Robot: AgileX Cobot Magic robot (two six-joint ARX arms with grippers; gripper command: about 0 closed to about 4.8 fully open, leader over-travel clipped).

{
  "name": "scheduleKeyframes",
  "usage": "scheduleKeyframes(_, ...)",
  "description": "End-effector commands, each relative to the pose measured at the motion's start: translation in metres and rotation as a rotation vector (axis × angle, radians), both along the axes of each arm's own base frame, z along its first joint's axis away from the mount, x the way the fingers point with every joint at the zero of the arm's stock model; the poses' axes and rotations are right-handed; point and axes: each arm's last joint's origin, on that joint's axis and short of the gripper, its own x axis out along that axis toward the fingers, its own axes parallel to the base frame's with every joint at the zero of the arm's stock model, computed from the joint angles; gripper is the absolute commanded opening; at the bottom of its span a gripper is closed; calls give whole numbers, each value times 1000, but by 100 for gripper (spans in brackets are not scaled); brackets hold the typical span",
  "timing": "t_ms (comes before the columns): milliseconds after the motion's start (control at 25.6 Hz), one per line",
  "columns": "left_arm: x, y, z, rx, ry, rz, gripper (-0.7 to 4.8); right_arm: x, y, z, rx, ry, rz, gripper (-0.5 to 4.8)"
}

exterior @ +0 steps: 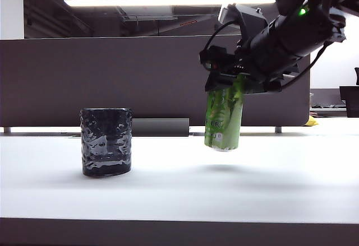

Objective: Pick up the metal can, pour some water into the cup, then place the can back on the table.

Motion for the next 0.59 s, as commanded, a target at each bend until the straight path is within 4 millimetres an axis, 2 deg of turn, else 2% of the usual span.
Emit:
scheduleKeyframes(39,0,0,2,-5,-13,-1,-5,2,2,1,17,-25,6,273)
scheduleKeyframes(351,0,0,2,-5,-13,-1,-5,0,1,-8,-35,52,9,273)
scheduleKeyframes(585,0,0,2,-5,-13,-1,-5,0,1,-8,-43,49,11,274)
